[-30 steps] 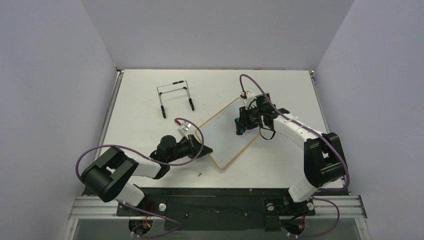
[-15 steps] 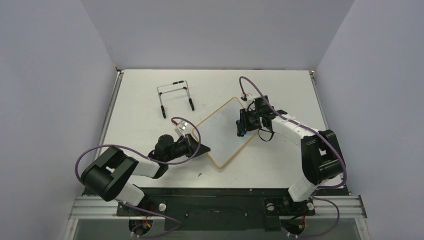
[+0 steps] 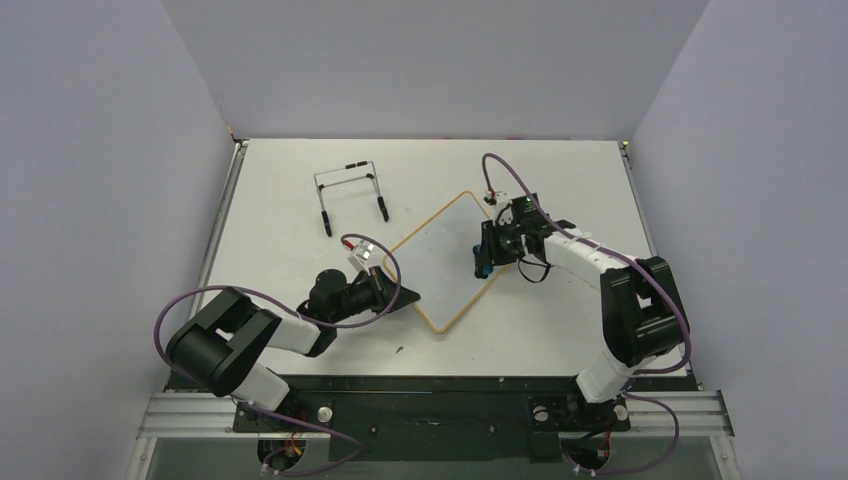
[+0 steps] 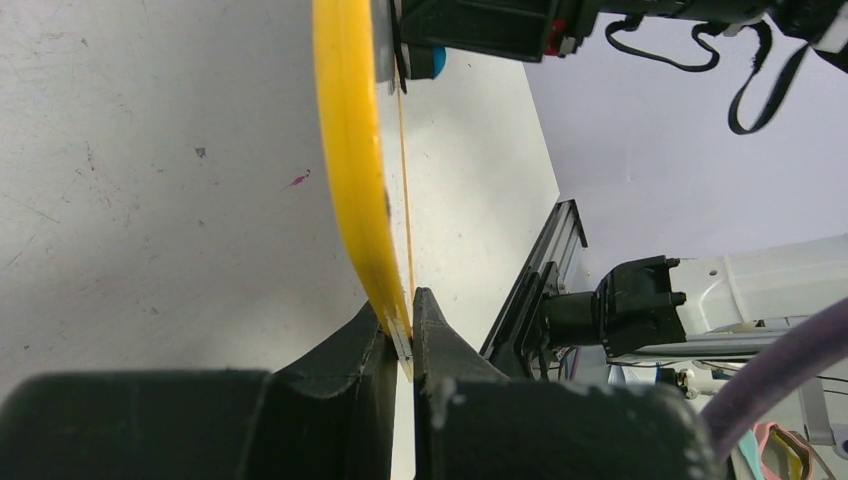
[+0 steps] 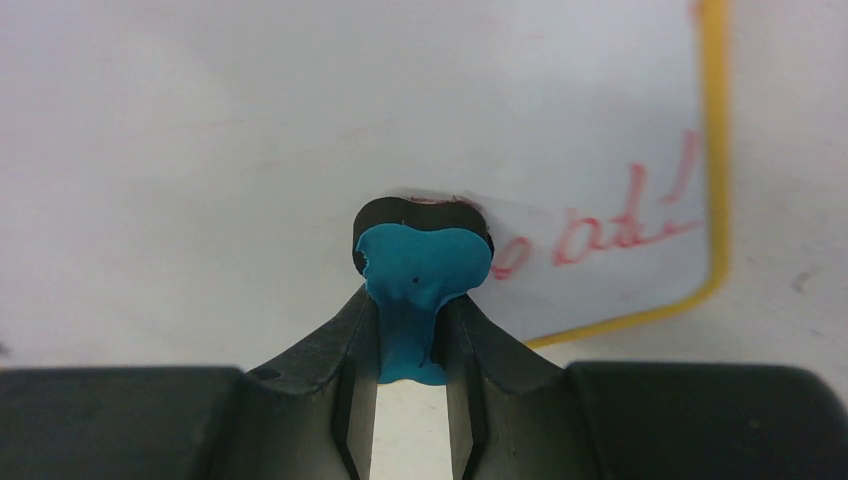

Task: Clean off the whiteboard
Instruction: Erase the whiteboard at the whiteboard stand.

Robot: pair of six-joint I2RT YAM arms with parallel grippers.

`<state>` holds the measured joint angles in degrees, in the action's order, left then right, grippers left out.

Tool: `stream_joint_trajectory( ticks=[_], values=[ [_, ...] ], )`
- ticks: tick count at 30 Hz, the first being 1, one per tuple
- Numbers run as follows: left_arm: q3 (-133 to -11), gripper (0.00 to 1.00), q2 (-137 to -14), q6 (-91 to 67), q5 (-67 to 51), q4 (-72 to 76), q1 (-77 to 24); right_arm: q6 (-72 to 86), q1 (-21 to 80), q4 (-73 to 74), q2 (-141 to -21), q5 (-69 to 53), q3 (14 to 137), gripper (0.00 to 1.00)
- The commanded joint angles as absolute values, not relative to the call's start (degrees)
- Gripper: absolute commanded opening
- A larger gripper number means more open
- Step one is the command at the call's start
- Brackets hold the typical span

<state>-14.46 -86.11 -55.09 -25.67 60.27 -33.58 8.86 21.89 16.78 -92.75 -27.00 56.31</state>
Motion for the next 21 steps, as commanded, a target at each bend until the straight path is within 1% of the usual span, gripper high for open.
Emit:
stream_joint_trajectory(
  ticks=[1,7,11,16,18,21],
  values=[
    [-15.9,0.0,-86.1,-54.6,-28.5,71.3,-34.0,9.6,18.1,17.1,-95.7,-22.2,55.7,0.0],
    [-15.9,0.0,-86.2,-54.8,-28.5,71.5,-34.0,8.9,19.5,19.0,-96.9,-22.2,56.2,0.0],
    [-16.1,0.0,-86.6,-54.8,-28.7,71.8,-34.0,8.0,23.3,19.9,-97.3,-31.4,56.7,0.0],
    [-16.0,0.0,-86.5,-54.8,-28.6,71.9,-34.0,8.7,29.6,16.9,-92.9,-42.5,56.9,0.0],
    [-16.0,0.0,-86.7,-54.9,-28.6,72.1,-34.0,9.3,30.0,16.0,-91.2,-44.9,57.0,0.0],
    [-16.1,0.0,-87.1,-55.2,-28.6,72.7,-34.0,9.2,28.6,15.7,-89.6,-43.6,57.2,0.0]
  ],
)
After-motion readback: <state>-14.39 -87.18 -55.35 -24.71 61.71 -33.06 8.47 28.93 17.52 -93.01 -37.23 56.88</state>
